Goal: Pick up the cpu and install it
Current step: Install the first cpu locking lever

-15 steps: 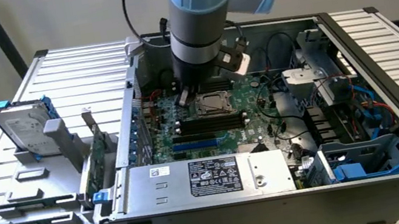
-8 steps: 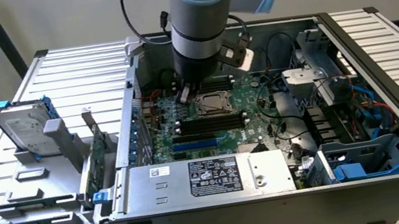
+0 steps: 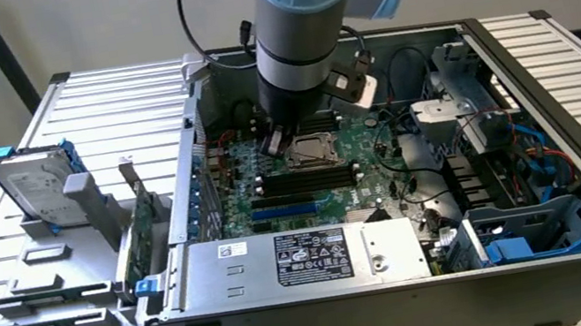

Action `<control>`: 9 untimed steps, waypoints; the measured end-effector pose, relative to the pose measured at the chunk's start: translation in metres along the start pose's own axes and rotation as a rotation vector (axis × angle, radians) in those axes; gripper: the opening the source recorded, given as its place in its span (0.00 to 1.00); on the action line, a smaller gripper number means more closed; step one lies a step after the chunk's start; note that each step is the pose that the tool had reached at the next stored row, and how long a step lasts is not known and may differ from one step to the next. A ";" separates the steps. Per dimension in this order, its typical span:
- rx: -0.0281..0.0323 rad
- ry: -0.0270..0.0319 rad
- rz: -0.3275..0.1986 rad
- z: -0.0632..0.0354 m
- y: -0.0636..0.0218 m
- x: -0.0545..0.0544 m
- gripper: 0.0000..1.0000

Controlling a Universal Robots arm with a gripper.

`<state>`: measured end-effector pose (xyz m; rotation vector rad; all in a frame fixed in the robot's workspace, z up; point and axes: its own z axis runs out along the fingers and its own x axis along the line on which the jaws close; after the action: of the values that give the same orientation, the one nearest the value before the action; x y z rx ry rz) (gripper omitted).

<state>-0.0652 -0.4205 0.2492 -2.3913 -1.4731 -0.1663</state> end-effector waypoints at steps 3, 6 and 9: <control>-0.0010 0.0005 0.001 0.0040 0.0013 -0.002 0.11; -0.0035 0.0018 0.002 0.0091 0.0026 -0.003 0.11; -0.0046 0.0024 0.003 0.0142 0.0035 -0.005 0.11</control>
<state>-0.0653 -0.4212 0.2339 -2.3962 -1.4693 -0.1719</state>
